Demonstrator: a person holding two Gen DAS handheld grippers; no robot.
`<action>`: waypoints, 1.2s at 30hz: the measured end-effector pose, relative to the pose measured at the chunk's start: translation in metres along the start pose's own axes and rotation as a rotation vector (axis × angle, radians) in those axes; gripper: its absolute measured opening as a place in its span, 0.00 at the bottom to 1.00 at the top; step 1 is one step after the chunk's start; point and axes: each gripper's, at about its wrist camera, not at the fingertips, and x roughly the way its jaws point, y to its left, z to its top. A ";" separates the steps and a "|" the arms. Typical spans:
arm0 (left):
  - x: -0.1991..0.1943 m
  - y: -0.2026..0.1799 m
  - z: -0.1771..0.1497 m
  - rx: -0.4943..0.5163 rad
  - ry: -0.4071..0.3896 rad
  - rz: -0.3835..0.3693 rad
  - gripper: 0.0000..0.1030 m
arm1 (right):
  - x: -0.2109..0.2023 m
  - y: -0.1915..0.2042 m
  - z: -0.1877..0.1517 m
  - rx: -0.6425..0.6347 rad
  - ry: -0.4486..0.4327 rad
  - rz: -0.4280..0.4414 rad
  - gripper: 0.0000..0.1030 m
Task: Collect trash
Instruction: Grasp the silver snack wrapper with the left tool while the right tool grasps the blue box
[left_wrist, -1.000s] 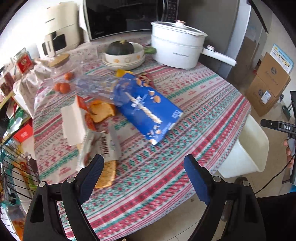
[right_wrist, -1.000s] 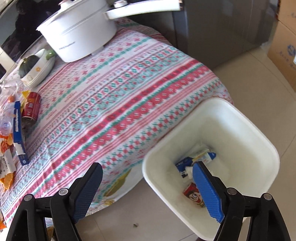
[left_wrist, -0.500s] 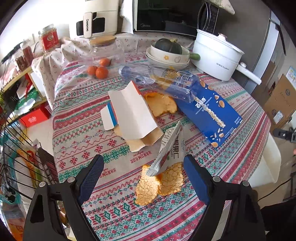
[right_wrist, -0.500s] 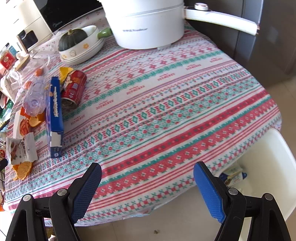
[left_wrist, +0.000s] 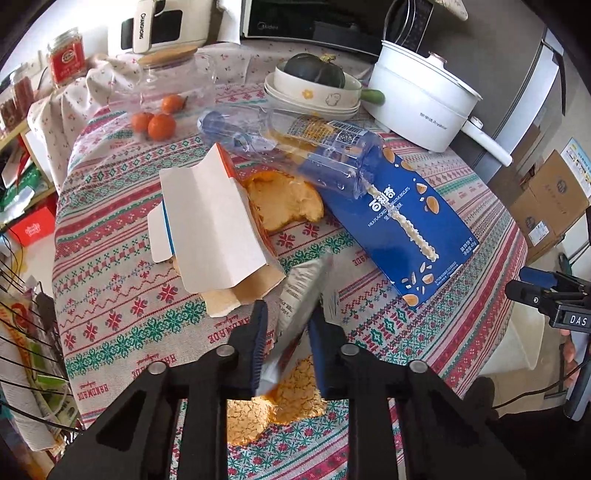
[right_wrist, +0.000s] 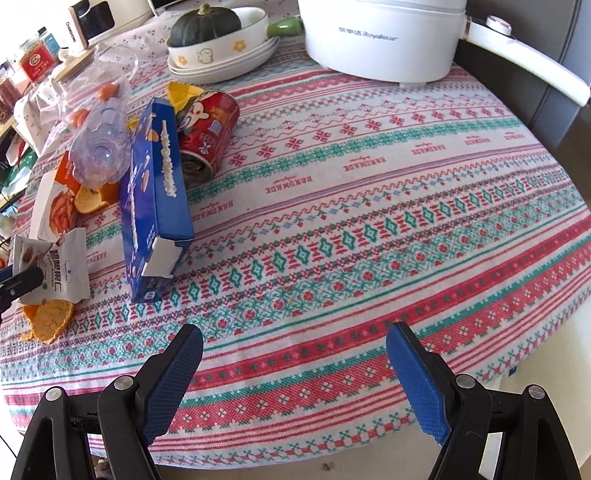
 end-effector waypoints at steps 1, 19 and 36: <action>-0.002 0.000 0.001 -0.008 -0.007 -0.007 0.12 | 0.001 0.002 0.001 0.002 0.000 0.003 0.83; -0.056 0.016 0.001 -0.111 -0.120 -0.008 0.10 | 0.017 0.041 0.020 -0.039 -0.043 0.102 0.83; -0.048 0.006 -0.009 -0.051 -0.077 0.035 0.10 | 0.059 0.058 0.034 0.048 -0.062 0.336 0.35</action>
